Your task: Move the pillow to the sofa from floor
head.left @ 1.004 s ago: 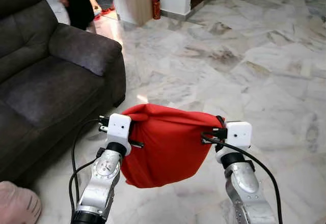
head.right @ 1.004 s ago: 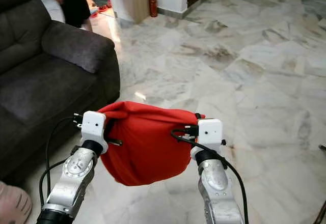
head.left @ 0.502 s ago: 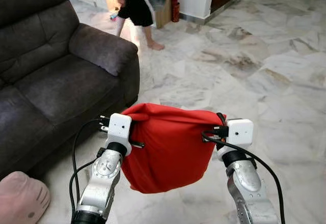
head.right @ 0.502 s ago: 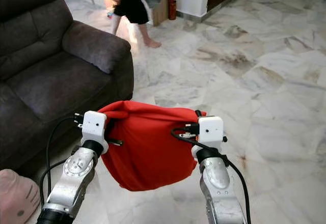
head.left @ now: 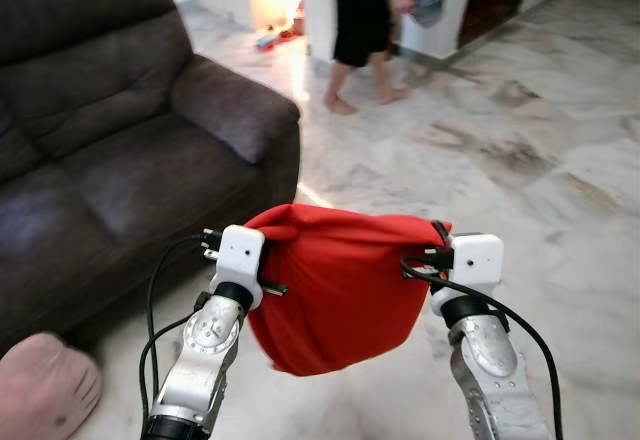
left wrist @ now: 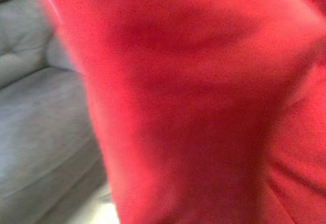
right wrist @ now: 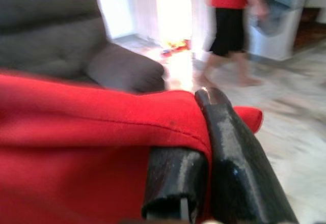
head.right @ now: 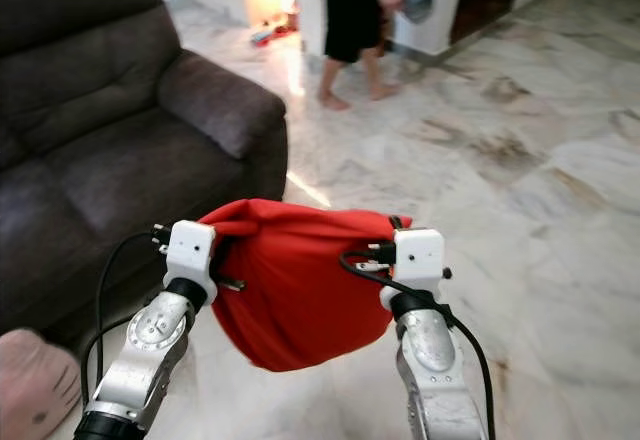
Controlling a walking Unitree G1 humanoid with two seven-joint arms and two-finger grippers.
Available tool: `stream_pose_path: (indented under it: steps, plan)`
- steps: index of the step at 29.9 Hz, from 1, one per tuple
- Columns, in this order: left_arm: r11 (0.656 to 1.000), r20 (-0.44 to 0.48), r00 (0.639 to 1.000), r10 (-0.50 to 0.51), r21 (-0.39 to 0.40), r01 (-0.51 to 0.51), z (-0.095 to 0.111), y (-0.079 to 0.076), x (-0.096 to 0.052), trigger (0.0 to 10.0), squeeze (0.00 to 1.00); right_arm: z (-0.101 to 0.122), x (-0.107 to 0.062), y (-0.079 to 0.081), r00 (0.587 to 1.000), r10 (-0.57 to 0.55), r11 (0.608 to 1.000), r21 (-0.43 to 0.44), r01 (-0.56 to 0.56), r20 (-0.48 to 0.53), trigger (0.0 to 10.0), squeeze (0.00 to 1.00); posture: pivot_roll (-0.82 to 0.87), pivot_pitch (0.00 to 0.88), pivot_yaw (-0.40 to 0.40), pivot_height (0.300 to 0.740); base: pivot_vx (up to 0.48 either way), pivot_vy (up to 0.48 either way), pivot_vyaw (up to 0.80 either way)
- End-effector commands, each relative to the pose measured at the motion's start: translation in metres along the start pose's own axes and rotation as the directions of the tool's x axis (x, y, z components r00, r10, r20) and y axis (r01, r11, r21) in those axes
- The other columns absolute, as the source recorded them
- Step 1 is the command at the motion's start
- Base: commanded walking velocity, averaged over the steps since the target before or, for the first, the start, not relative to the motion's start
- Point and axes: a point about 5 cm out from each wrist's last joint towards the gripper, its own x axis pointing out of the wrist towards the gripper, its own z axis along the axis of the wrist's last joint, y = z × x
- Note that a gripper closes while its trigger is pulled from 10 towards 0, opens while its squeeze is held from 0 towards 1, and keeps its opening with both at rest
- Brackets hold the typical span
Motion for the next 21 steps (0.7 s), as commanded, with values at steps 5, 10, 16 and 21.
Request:
stream_pose_path:
  steps: [5, 10, 16, 21]
  plan:
    - [1.000, 0.092, 0.996, 0.019, -0.011, -0.018, 0.0217, 0.0011, 0.0060, 10.0, 0.00, 0.0104, -0.0018, -0.0111, 0.998, -0.025, 0.999, -0.028, 0.027, 0.055, 10.0, 0.00, -0.14, 0.039, 0.043, 0.739, 0.275, 0.000, 0.09]
    - [1.000, 0.094, 0.995, 0.021, -0.012, -0.020, 0.0221, 0.0015, 0.0064, 10.0, 0.00, 0.0105, -0.0016, -0.0092, 0.998, -0.018, 0.999, -0.030, 0.020, 0.055, 10.0, 0.00, -0.14, 0.046, 0.040, 0.739, 0.275, 0.000, 0.58]
    - [1.000, 0.095, 0.995, 0.023, -0.013, -0.021, 0.0228, 0.0018, 0.0069, 10.0, 0.00, 0.0123, -0.0010, -0.0093, 0.998, -0.011, 0.999, -0.039, 0.013, 0.060, 10.0, 0.00, -0.14, 0.056, 0.039, 0.739, 0.274, 0.000, 0.73]
    - [1.000, 0.095, 0.995, 0.024, -0.014, -0.023, 0.0234, 0.0017, 0.0072, 10.0, 0.00, 0.0123, -0.0009, -0.0098, 0.998, -0.013, 0.999, -0.035, 0.015, 0.058, 10.0, 0.00, -0.14, 0.062, 0.038, 0.739, 0.274, 0.000, 0.80]
